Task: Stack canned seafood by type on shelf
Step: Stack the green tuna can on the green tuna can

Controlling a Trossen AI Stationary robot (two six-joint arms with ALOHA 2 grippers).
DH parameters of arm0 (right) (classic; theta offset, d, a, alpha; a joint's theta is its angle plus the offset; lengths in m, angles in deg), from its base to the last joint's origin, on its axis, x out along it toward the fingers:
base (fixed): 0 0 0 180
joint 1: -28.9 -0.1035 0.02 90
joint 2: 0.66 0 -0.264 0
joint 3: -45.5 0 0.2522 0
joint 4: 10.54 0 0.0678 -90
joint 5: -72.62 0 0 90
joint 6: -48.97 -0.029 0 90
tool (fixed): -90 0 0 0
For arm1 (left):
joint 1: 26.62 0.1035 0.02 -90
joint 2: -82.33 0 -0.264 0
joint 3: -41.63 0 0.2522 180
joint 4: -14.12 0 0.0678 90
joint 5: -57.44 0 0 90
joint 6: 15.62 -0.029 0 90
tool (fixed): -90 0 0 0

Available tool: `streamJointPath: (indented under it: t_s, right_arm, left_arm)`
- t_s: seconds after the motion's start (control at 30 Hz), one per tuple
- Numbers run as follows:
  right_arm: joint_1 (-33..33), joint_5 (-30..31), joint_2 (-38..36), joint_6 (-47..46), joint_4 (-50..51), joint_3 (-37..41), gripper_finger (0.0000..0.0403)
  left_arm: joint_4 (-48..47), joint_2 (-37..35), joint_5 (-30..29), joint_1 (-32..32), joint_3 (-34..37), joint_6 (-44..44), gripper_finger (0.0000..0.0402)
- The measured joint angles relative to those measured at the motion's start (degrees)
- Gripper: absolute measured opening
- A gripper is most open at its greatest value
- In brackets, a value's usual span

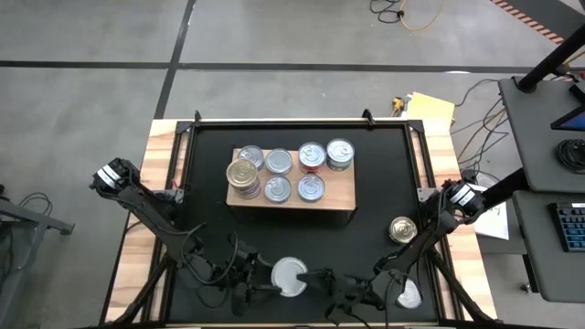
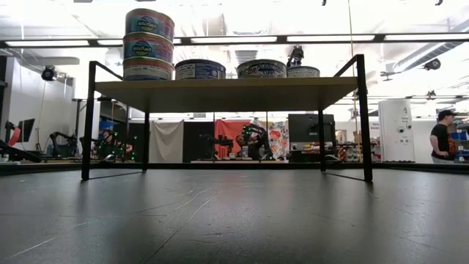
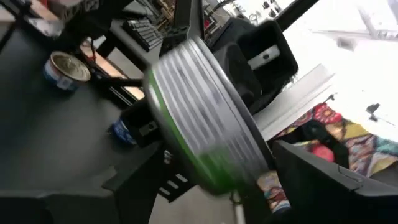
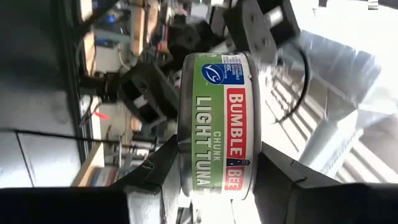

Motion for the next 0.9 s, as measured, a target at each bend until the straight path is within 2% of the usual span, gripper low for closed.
streamJointPath:
  t_s: [0.13, 0.3, 0.43, 0.57, 0.73, 0.9]
  right_arm:
    - [0.0, 3.3, -0.3, 0.2, -1.7, -0.2, 0.0139]
    - [0.8, 6.6, -0.5, 0.3, -3.9, -0.4, 0.0139]
    - [3.0, 9.6, -0.7, -1.1, -7.6, -0.6, 0.0139]
    - [6.2, 10.3, -0.7, -4.0, -7.6, -0.6, 0.0139]
    - [12.3, 10.3, -1.1, -13.5, -7.8, -0.6, 0.014]
    - [18.9, 7.2, -3.2, -19.8, -7.6, -1.7, 0.014]
  left_arm:
    - [-2.5, -1.9, -0.6, 0.1, 0.1, -3.2, 0.0283]
    - [-5.7, -5.4, -1.3, 0.1, 0.1, -13.6, 0.0283]
    - [-15.1, -10.2, -1.3, 0.1, 0.1, -20.3, 0.0283]
    - [-27.0, -15.2, -3.3, 0.0, 0.1, -21.8, 0.0283]
    - [-45.8, -20.9, -11.0, -0.3, -2.1, -24.7, 0.0283]
    - [-63.8, -24.1, -26.2, -1.1, -5.1, -28.6, 0.0283]
